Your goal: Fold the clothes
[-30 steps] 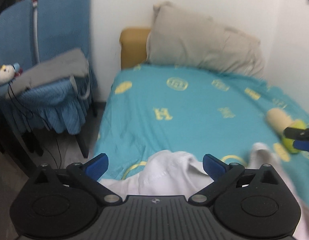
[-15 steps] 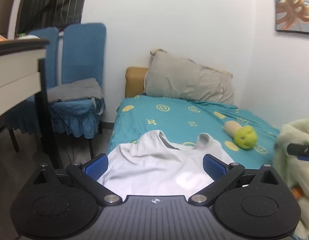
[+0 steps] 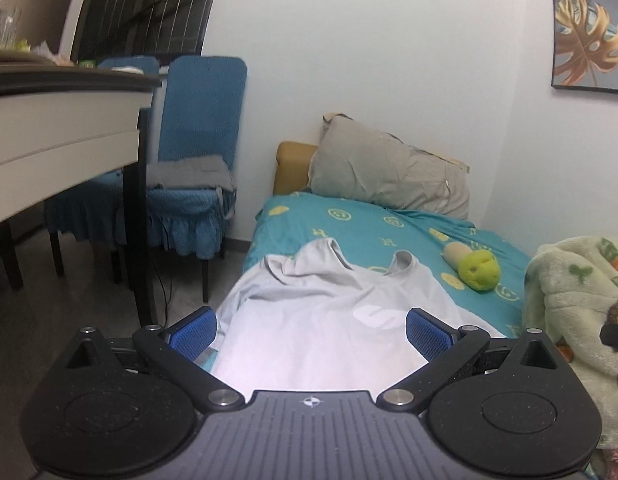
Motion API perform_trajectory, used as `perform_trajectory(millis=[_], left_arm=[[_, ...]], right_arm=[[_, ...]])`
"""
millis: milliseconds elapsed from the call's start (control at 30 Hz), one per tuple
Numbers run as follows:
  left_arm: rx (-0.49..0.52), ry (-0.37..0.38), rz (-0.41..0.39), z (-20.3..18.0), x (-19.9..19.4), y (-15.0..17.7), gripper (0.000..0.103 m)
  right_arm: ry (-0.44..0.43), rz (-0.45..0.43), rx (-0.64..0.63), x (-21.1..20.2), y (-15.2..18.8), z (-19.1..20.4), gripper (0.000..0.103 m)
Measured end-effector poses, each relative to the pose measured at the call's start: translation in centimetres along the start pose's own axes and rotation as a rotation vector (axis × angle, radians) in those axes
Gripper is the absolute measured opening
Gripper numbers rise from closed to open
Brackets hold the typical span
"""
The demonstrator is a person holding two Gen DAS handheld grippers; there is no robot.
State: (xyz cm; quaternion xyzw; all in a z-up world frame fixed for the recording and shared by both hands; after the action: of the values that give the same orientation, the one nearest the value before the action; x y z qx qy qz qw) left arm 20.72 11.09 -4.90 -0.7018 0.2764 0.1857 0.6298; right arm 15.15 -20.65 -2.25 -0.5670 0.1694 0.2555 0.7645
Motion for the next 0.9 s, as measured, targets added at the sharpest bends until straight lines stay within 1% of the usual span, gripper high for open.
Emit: perform_trajectory(millis=[67,100,133,233,333,433,467,500,567,633,667,733,767,833,867,900], left_arm=[[-0.030,0.021,0.030,0.1,0.7,0.2,0.102],[-0.066,0.039,0.055,0.5,1.2,0.4,0.102],[-0.111,0.062,0.082,1.0,2.0,0.5,0.102],[-0.308,0.114,0.169,3.6,5.5,0.5,0.100],[-0.420,0.106,0.233,6.5,9.8,-0.2,0.099],[-0.425,0.004,0.232,9.6,13.8,-1.4,0.099],[-0.453,-0.009,0.238,10.7,15.2,-1.5,0.099],[-0.496,-0.013,0.245,11.7,16.8,-1.4,0.099],[-0.596,0.010,0.255,13.6,19.7,-0.9,0.097],[-0.672,0.028,0.280,15.2,22.7,0.2,0.093],[-0.710,0.037,0.292,16.0,24.2,0.8,0.090],[-0.787,0.040,0.312,17.9,26.7,2.2,0.081],[-0.829,0.046,0.320,18.8,27.8,2.9,0.080],[-0.917,0.092,0.332,20.0,29.6,4.2,0.068],[-0.960,0.116,0.339,20.6,30.5,4.8,0.066],[-0.999,0.164,0.348,20.7,31.1,5.2,0.063]], right_arm=[[-0.011,0.005,0.050,0.2,0.0,-0.9,0.084],[-0.017,0.013,0.073,0.3,0.2,-1.2,0.084],[-0.023,0.021,0.097,0.5,0.3,-1.6,0.084],[-0.030,0.041,0.141,1.0,0.7,-2.3,0.084],[-0.026,0.059,0.150,2.0,1.1,-2.5,0.084],[-0.051,0.068,0.165,3.2,1.4,-2.5,0.084],[-0.062,0.070,0.171,3.6,1.5,-2.5,0.084],[-0.072,0.069,0.180,3.9,1.5,-2.5,0.084],[-0.090,0.053,0.210,4.6,1.3,-2.5,0.084],[-0.095,0.058,0.201,5.8,1.1,-2.3,0.084],[-0.090,0.063,0.187,6.5,1.1,-2.2,0.084],[-0.063,0.068,0.147,8.0,1.3,-2.1,0.084],[-0.057,0.070,0.134,8.8,1.3,-2.0,0.084],[-0.059,0.079,0.123,10.4,1.6,-1.9,0.084],[-0.060,0.092,0.125,11.2,1.8,-2.0,0.084],[-0.062,0.108,0.132,12.1,2.0,-2.0,0.084]])
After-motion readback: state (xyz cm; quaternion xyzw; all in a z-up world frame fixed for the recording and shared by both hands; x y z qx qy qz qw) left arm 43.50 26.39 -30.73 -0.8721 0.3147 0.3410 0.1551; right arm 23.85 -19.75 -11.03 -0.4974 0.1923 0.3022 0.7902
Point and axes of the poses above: each gripper's, at about its wrist camera, not at the fingertips, and x roughly the way its jaws point, z to its left, y to its underside, the point moved 10 cm from there along x, roughly the way its jaws point, and after that the axes turned 13 degrees about z, right-handed, at the moved point
